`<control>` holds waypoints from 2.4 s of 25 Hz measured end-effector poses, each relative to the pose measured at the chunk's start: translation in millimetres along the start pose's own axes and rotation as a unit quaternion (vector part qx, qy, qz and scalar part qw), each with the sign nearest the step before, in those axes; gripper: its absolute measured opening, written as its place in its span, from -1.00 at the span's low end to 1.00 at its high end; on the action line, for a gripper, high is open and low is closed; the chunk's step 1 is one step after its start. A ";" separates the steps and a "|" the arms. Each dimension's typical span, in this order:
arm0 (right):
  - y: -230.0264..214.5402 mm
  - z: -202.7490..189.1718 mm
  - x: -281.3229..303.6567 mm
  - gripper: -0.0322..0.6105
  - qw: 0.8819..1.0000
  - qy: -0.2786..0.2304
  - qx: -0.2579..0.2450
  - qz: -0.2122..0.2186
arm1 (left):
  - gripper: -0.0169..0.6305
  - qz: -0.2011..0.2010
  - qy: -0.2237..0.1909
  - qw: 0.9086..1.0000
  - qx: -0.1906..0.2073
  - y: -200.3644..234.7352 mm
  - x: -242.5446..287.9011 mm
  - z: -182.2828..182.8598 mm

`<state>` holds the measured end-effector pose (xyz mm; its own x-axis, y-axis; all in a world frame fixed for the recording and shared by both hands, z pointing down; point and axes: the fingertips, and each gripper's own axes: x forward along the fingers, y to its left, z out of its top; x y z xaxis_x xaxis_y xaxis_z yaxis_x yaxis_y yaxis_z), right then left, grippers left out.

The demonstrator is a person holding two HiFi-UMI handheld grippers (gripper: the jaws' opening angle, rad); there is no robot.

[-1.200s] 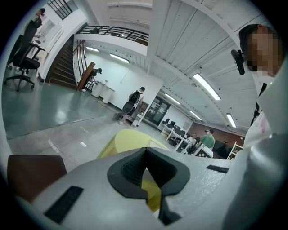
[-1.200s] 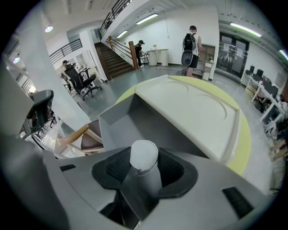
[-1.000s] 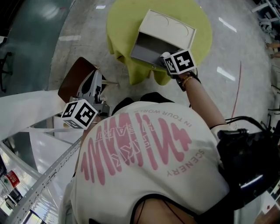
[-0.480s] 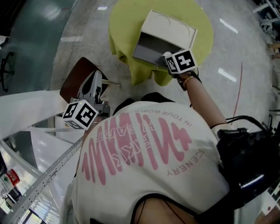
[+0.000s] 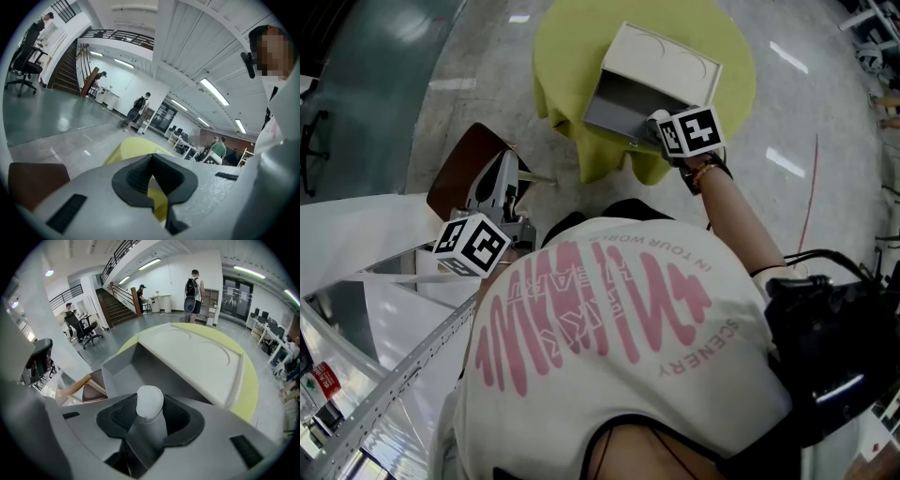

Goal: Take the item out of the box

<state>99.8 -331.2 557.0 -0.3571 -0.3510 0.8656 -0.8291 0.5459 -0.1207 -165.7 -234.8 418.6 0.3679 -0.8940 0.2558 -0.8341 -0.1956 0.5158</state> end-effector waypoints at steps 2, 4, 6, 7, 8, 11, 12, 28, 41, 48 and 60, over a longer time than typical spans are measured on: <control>0.1 1.1 -1.9 -0.40 1.000 -0.003 0.003 0.000 | -0.93 -0.001 0.000 1.000 0.000 -0.6 -0.1 0.4; -0.1 1.5 -3.0 -0.40 1.000 -0.004 0.005 0.000 | -0.93 -0.002 -0.001 1.000 0.000 -0.6 0.1 0.6; -0.7 1.1 -3.2 -0.41 1.000 -0.006 0.004 -0.001 | -0.93 -0.003 -0.001 1.000 0.001 -0.4 0.6 0.2; -0.9 0.8 -3.3 -0.41 1.000 -0.006 0.004 -0.001 | -0.93 -0.003 -0.002 1.000 0.001 -0.4 0.9 -0.2; -0.9 0.6 -3.4 -0.41 1.000 -0.006 0.002 -0.001 | -0.93 -0.003 -0.002 1.000 0.001 -0.5 1.1 -0.5; -0.1 0.1 -4.2 -0.41 1.000 -0.008 0.001 0.001 | -0.93 -0.004 -0.002 1.000 0.001 -1.8 1.8 -1.7; -0.2 0.5 -4.9 -0.41 1.000 -0.011 0.002 0.002 | -0.93 -0.005 -0.001 1.000 0.001 -2.5 2.2 -2.0; -2.0 2.8 -18.4 -0.42 0.997 -0.060 0.052 0.010 | -0.93 -0.018 0.002 1.000 0.007 -9.9 3.9 -2.6; 4.2 9.6 -37.7 -0.42 0.986 -0.134 0.095 0.039 | -0.93 -0.032 0.004 0.999 0.008 -17.5 0.8 -5.2; 5.3 11.1 -53.5 -0.42 0.977 -0.175 0.117 0.037 | -0.93 -0.042 0.007 0.999 0.010 -20.4 -4.1 -6.3; 5.9 17.9 -90.1 -0.42 0.949 -0.265 0.159 0.061 | -0.93 -0.069 0.012 0.997 0.015 -31.7 -1.1 -6.0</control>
<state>119.4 -310.0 469.6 -0.5550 -0.6790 0.4806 -0.8258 0.3798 -0.4170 -137.2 -225.3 406.9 0.4889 -0.8482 0.2039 -0.7872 -0.3282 0.5221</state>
